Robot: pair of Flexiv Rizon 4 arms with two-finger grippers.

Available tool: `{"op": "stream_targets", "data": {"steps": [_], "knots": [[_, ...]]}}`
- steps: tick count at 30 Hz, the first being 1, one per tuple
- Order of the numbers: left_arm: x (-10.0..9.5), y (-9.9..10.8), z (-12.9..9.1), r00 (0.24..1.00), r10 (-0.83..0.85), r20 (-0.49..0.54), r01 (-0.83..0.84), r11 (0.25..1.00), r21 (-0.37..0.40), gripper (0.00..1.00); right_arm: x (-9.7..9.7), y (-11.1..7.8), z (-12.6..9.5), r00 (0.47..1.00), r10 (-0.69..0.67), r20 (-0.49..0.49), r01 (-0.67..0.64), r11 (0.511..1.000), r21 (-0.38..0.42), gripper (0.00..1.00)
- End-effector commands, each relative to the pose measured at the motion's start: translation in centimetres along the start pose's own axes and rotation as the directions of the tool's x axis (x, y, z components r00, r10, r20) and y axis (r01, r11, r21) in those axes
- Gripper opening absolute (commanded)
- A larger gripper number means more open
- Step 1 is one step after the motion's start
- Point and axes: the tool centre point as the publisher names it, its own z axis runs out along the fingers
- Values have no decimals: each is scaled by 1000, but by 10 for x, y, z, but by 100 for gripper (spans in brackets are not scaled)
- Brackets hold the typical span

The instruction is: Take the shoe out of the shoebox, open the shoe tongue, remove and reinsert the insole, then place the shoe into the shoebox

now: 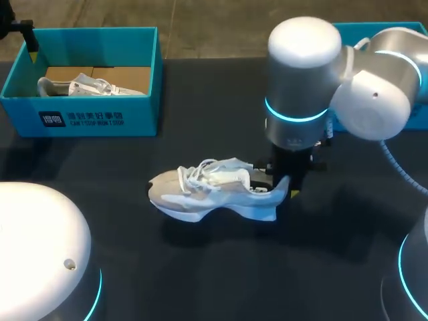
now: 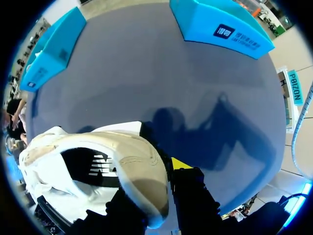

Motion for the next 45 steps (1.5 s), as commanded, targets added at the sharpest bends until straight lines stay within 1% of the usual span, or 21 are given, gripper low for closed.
{"op": "stream_targets", "data": {"steps": [1,5,16,20,28,34,45], "knots": [[0,-2,0,1000,-1,-2,1,1000,-3,100,8,0,8,1000,1,10,-1,1000,14,0],[0,-2,0,1000,-1,-2,1,1000,-3,100,8,-2,13,1000,-1,26,1,1000,29,0],[0,-2,0,1000,-1,-2,1,1000,-3,100,4,-11,28,1000,3,19,-4,998,58,0],[0,-2,0,1000,-1,-2,1,1000,-3,100,2,-13,29,1000,6,18,-7,998,58,0],[0,-2,0,1000,-1,-2,1,1000,-3,100,1,-17,41,1000,4,8,-5,998,65,0],[0,-2,0,1000,-1,-2,1,1000,-3,100,2,-21,50,1000,-2,4,2,998,68,0],[0,-2,0,1000,-1,-2,1,1000,-3,100,9,-26,60,999,8,38,-11,996,84,0]]}}
